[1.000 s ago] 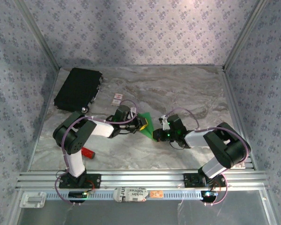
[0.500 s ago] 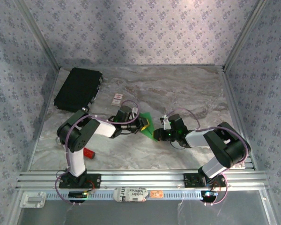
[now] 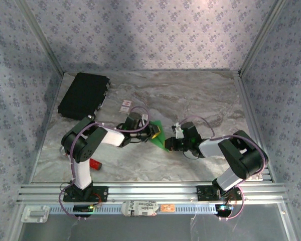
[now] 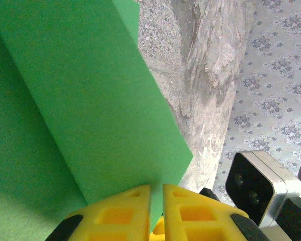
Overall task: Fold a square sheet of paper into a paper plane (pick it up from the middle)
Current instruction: Fourth fold the wing at the center of the table.
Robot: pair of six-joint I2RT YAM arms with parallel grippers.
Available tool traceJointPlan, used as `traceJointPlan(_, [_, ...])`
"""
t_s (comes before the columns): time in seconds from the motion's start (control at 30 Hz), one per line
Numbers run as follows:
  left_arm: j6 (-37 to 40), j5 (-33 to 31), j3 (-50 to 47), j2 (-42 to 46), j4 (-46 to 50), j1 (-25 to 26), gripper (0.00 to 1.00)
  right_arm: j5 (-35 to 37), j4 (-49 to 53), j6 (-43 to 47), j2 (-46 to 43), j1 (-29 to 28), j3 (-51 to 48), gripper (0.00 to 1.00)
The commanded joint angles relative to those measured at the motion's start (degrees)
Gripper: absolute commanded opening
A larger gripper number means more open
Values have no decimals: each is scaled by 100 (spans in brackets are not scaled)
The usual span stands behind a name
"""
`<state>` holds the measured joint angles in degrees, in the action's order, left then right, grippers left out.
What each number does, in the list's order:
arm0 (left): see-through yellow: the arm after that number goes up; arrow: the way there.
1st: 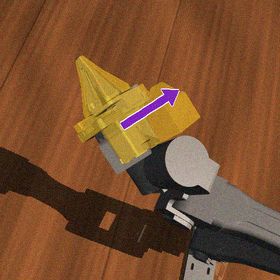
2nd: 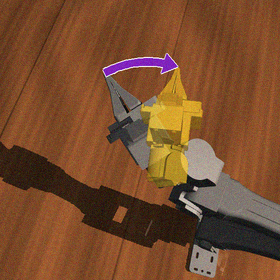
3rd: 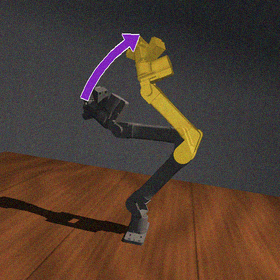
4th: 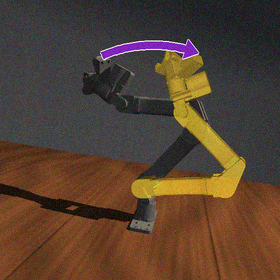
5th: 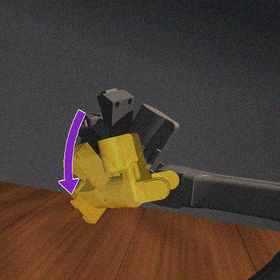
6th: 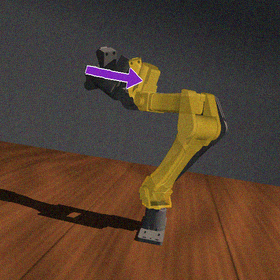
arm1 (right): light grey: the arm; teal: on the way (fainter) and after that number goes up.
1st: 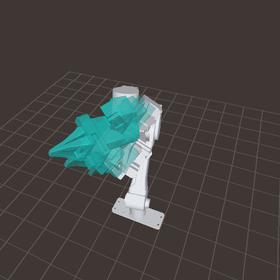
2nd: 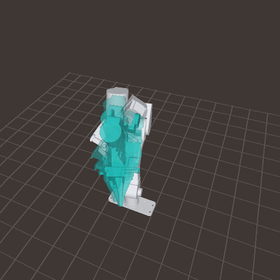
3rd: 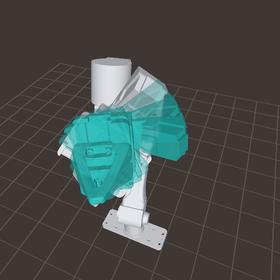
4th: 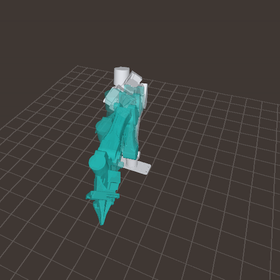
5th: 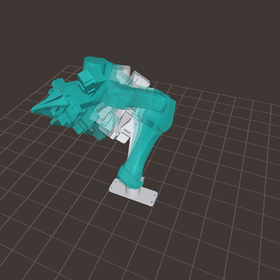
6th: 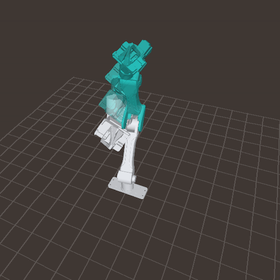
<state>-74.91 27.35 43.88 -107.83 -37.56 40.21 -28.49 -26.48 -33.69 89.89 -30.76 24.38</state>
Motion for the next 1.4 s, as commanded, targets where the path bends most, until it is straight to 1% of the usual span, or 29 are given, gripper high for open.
traceJointPlan(0.0, [12,-84,173,-149,-142,37,14,-27,607,-42,160,67,10,6])
traceJointPlan(0.37, [163,-169,366,-210,291,33,13,-146,765,-93,279,97,129,6])
traceJointPlan(0.57, [345,-213,488,-236,711,46,13,-132,767,-109,341,95,118,6])
traceJointPlan(1.07, [372,-248,551,-423,794,53,11,-120,820,-140,432,106,119,4])
traceJointPlan(1.37, [412,-288,612,-488,1012,54,10,-106,846,-156,449,114,119,4])
